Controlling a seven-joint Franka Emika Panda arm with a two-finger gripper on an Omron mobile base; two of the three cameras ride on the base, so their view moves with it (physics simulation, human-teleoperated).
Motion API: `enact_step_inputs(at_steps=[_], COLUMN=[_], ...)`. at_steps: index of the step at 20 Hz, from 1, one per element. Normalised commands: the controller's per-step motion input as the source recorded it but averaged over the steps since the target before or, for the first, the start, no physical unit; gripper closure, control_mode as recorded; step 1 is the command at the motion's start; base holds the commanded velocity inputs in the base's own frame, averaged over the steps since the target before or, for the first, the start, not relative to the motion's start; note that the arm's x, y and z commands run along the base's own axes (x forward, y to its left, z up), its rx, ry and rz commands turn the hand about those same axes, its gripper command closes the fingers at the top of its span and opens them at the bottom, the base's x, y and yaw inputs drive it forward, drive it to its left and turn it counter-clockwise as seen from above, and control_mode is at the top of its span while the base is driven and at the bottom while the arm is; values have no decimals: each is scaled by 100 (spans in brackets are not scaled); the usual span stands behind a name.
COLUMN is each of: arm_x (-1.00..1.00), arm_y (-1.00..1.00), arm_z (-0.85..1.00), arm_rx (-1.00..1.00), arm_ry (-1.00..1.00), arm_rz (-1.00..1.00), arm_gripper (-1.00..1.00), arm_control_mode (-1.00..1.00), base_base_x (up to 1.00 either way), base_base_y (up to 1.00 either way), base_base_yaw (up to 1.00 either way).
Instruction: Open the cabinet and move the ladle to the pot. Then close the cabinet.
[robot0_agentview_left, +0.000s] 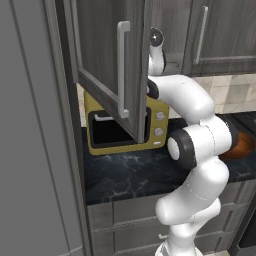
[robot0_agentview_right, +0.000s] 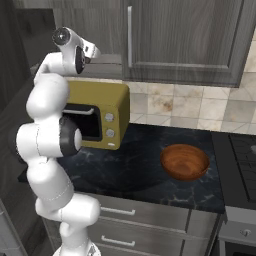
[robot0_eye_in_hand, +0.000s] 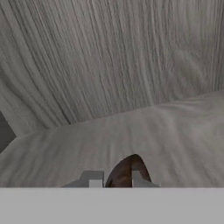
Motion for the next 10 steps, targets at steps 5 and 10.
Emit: enact_step_inputs(at_steps=[5, 10], arm_x=[-43, -60], arm_y=[6, 0], arm_z=[7, 9], arm_rx=[0, 0], arm_ry=[0, -3], arm_rz=[13, 18], arm_gripper=[100, 100], arm_control_mode=[-100, -100], base_base_x=[0, 0], base_base_y=[0, 0], base_base_yaw=[0, 0])
